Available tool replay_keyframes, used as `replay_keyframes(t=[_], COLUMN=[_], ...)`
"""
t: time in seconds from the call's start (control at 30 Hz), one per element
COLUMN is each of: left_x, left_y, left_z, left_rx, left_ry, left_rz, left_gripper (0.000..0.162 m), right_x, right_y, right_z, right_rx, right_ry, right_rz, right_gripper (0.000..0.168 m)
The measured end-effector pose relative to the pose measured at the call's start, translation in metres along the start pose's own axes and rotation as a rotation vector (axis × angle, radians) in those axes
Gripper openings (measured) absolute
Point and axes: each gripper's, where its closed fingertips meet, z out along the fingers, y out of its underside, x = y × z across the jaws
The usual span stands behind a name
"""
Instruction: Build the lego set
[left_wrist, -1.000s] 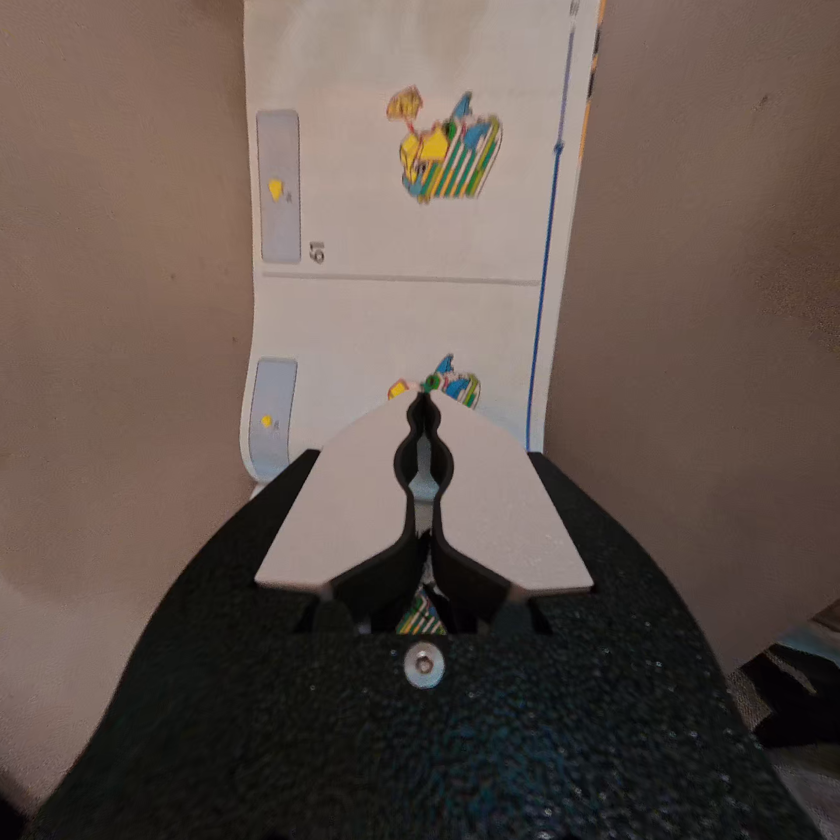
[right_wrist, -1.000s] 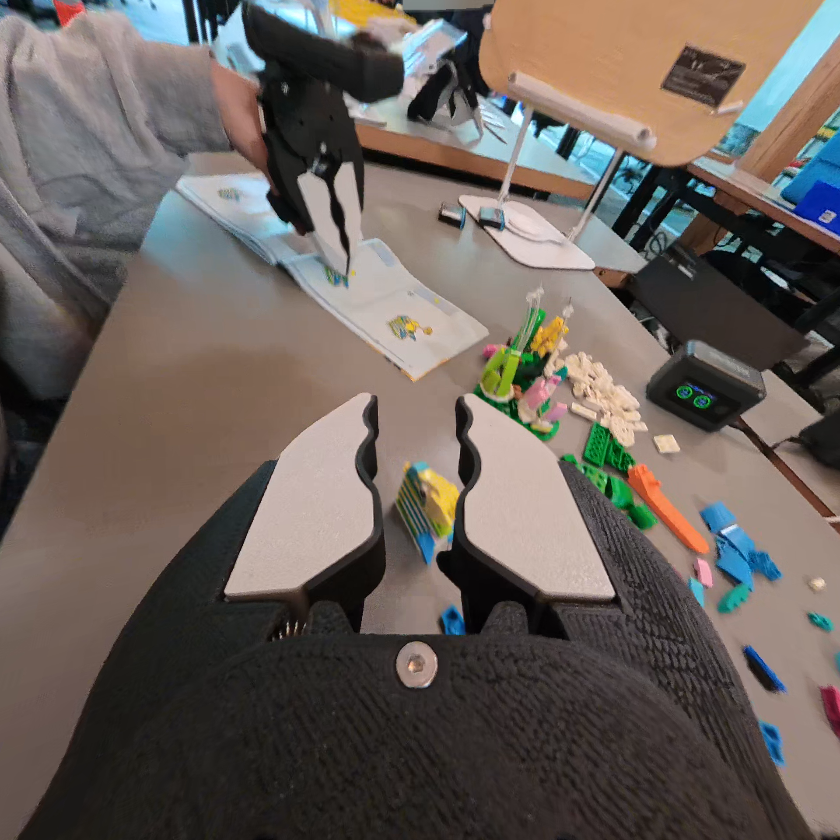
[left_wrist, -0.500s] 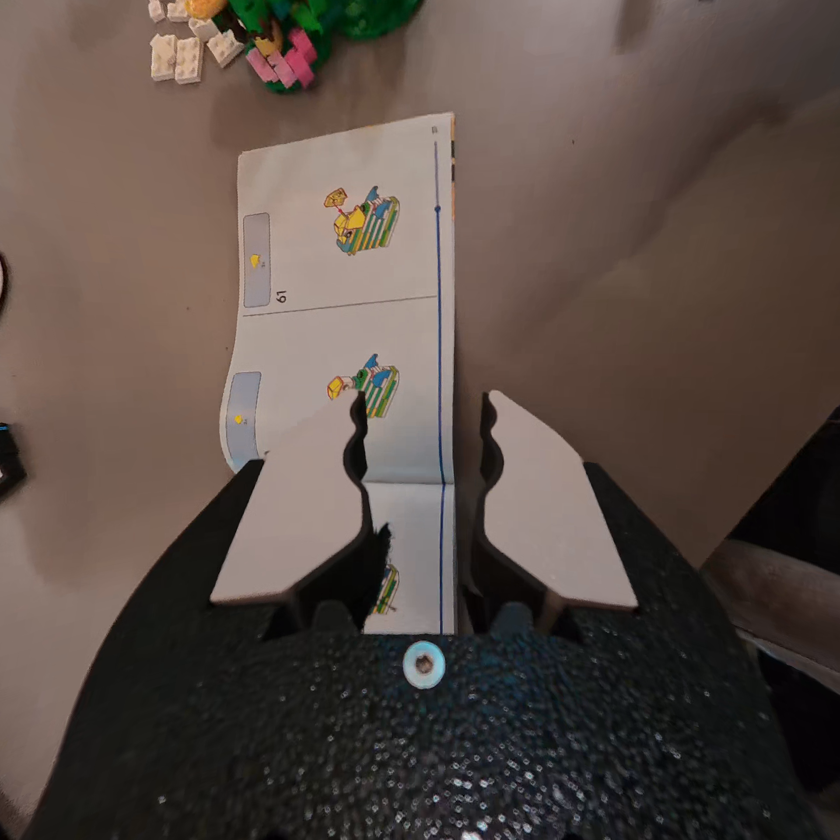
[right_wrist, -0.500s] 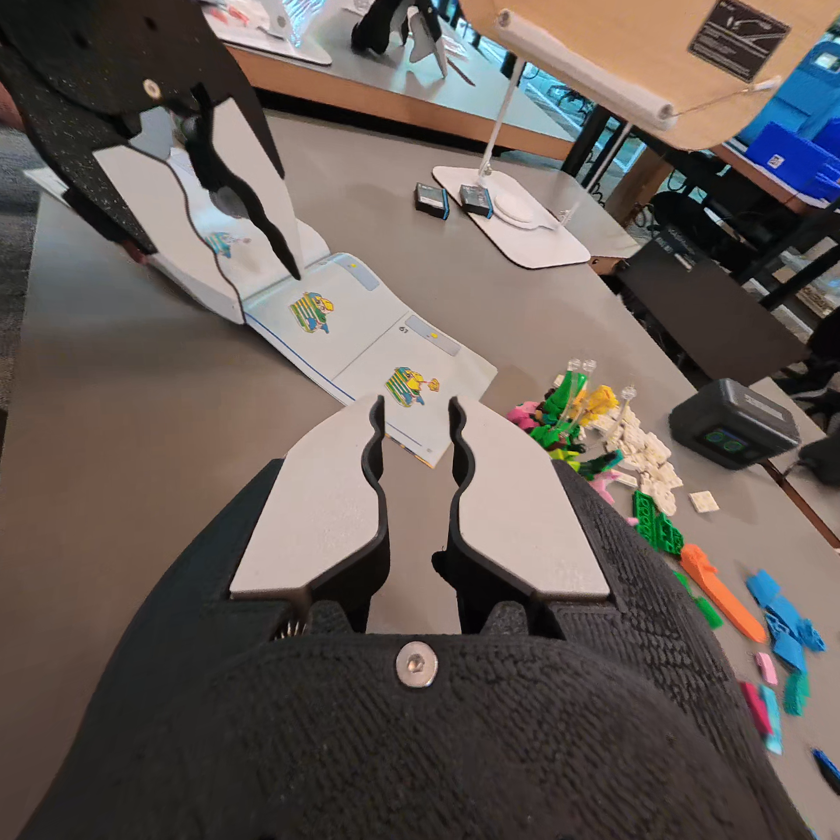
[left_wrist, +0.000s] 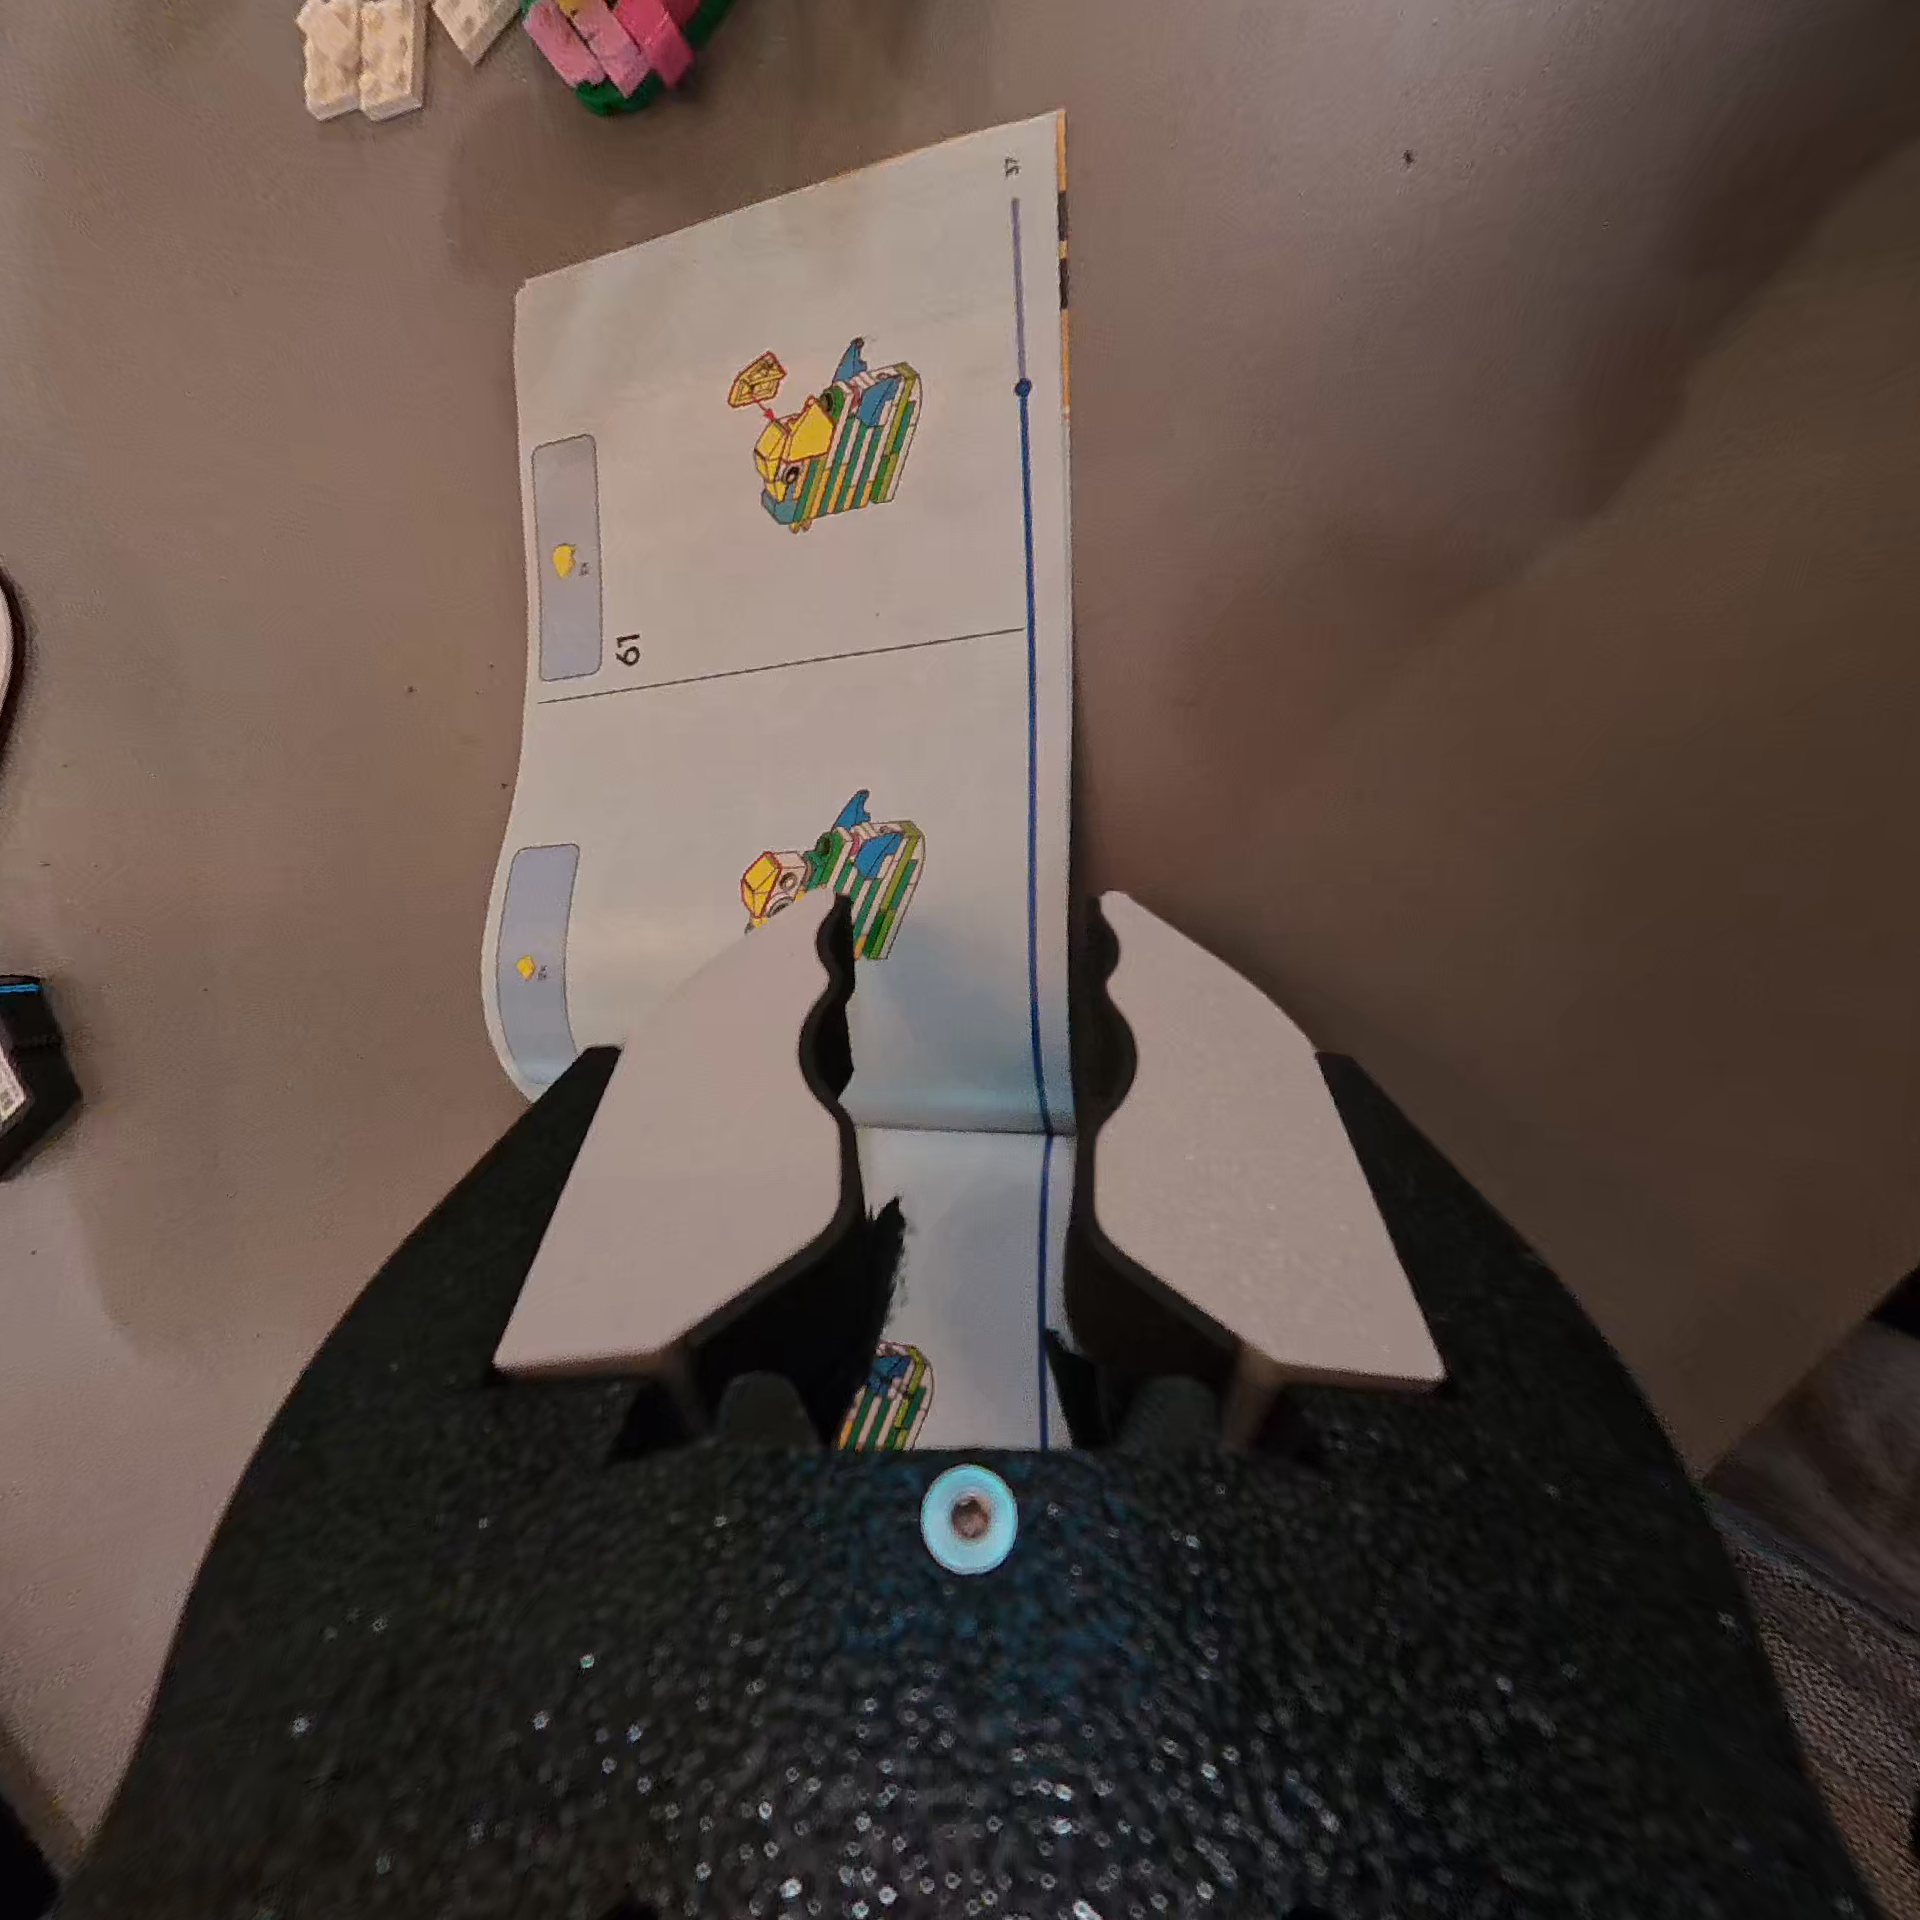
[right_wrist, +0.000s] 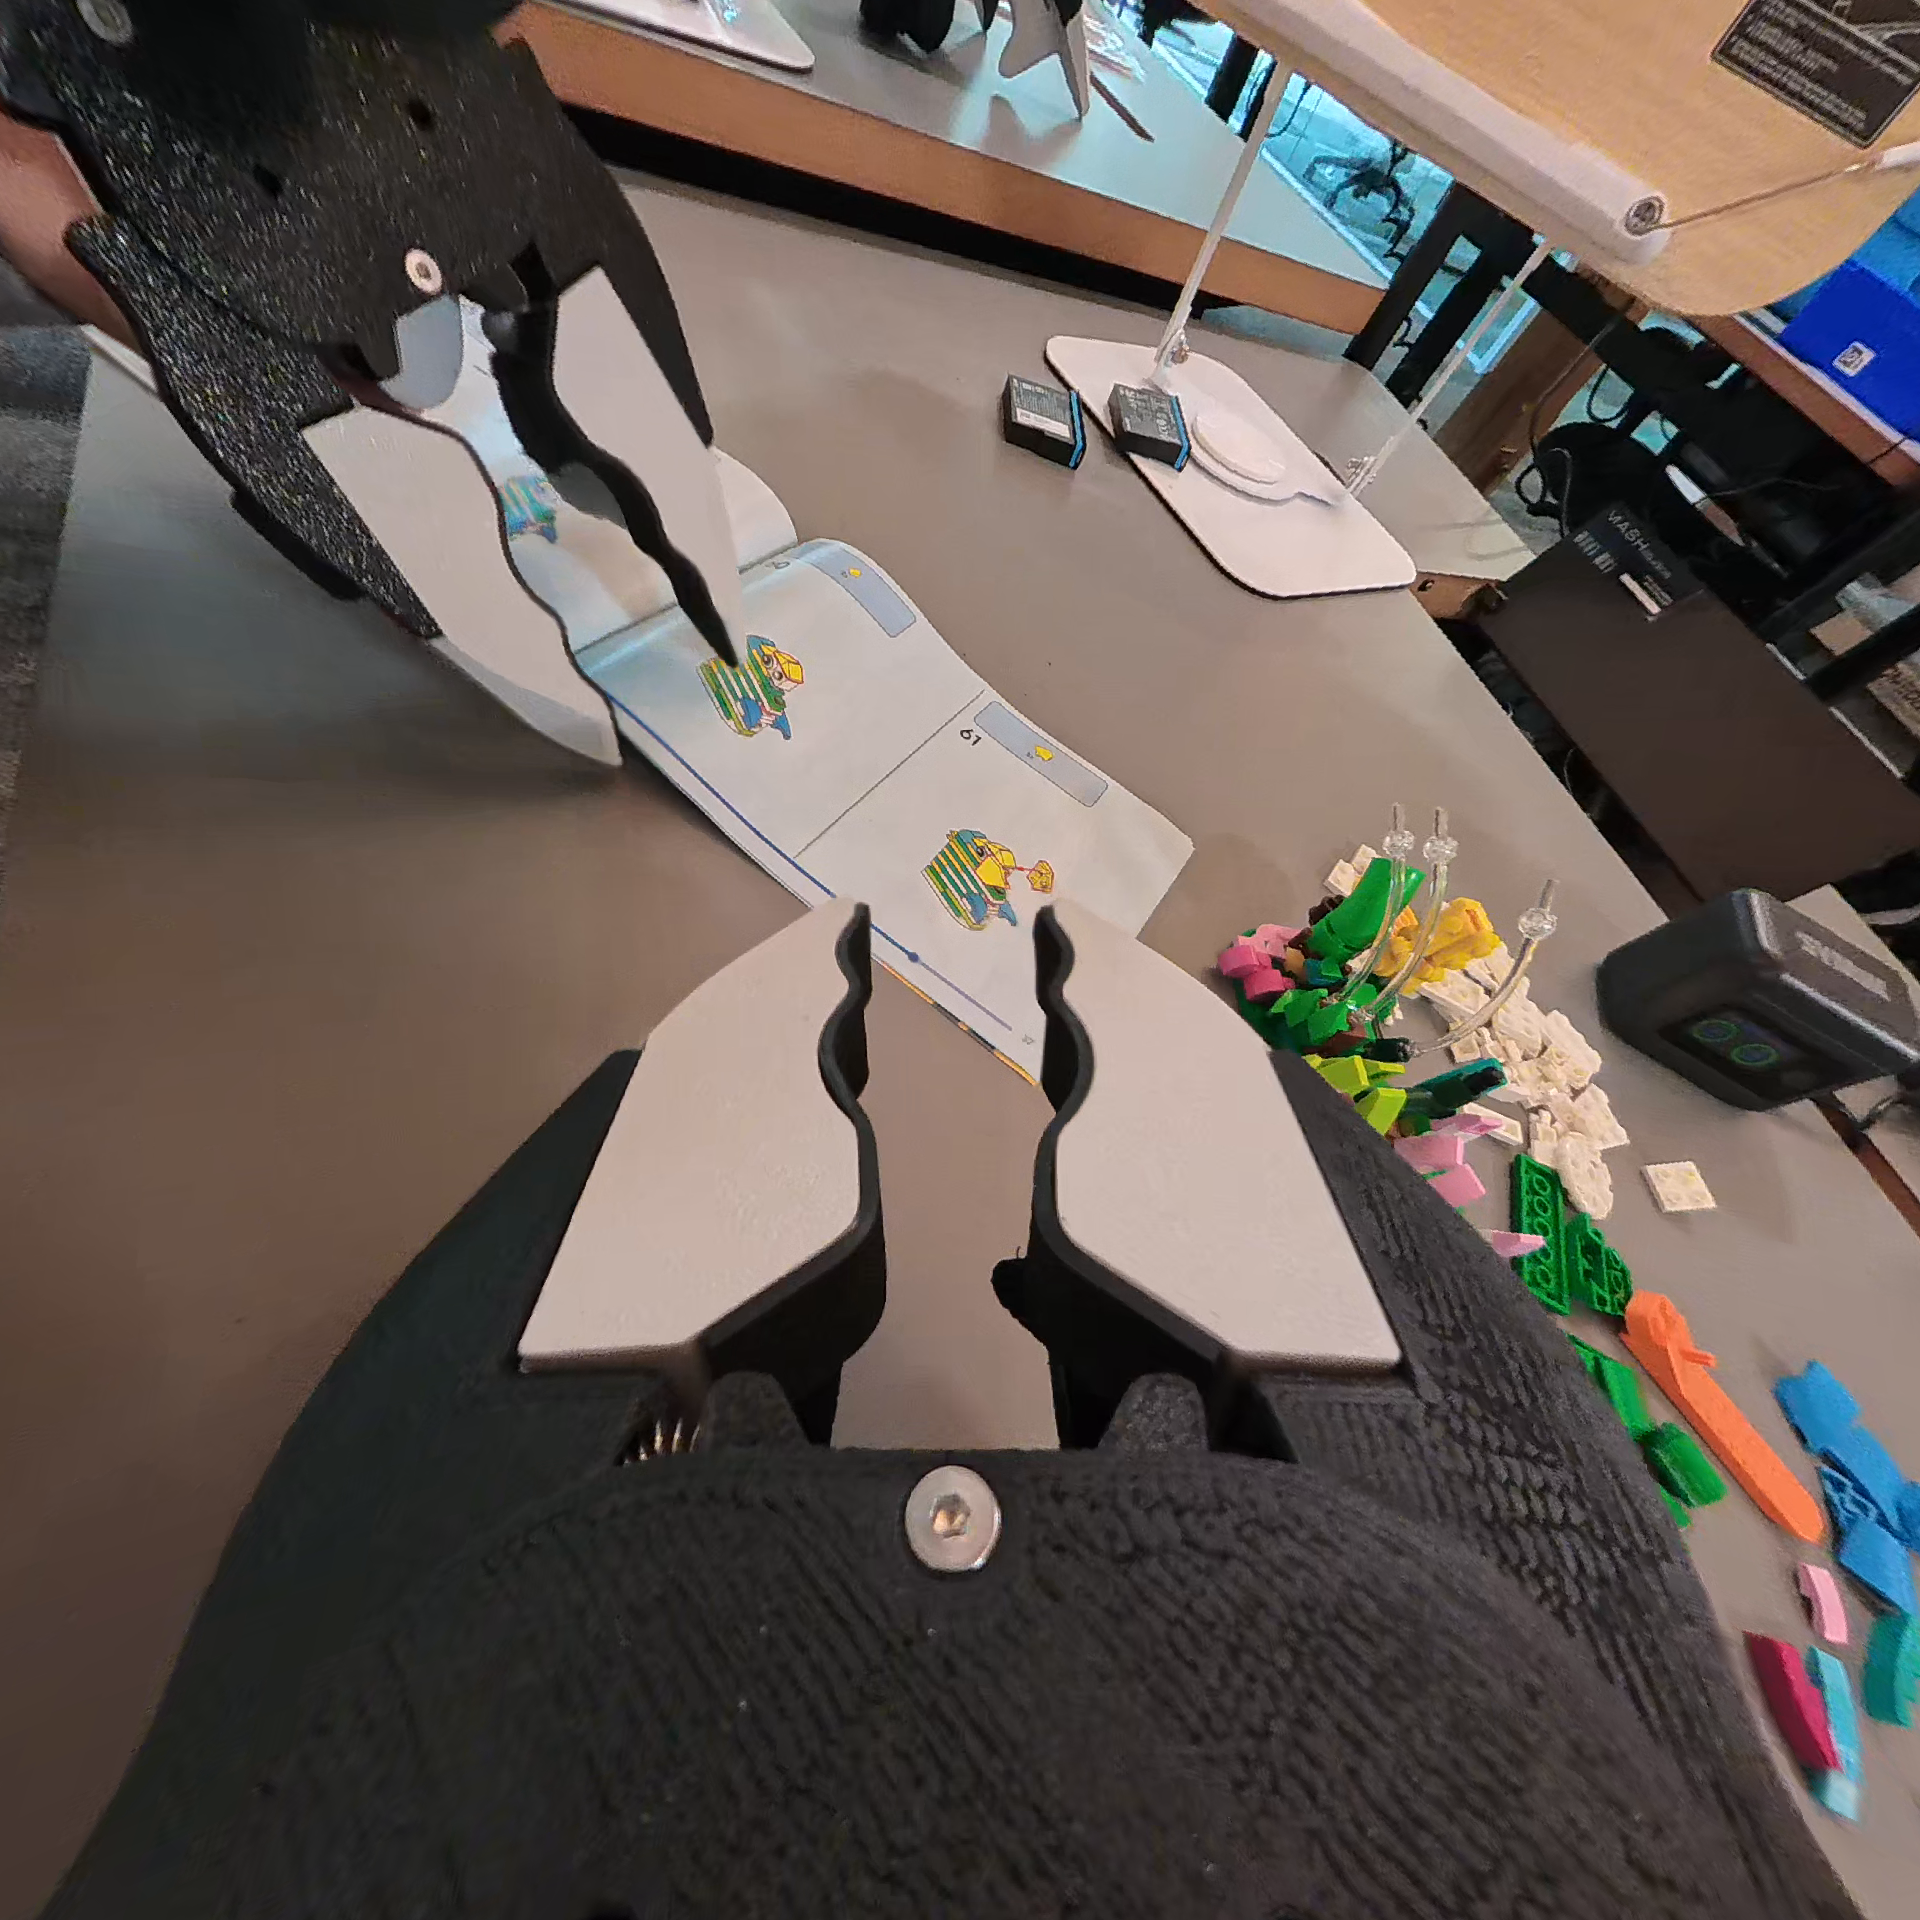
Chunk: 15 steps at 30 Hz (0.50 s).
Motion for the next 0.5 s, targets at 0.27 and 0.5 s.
replay_keyframes(t=[0.27, 0.5], left_x=[-0.006, -0.004], left_y=[-0.011, -0.019], left_z=[-0.013, -0.029], left_rx=[0.073, 0.246], left_ry=[-0.123, -0.107], left_rz=[0.141, 0.064], left_gripper=[0.001, 0.000], right_x=[-0.003, -0.017], right_y=[0.005, 0.008], right_z=[0.002, 0.016], right_rx=[-0.003, -0.036], right_ry=[-0.003, 0.013], right_rz=[-0.005, -0.099], right_gripper=[0.030, 0.033])
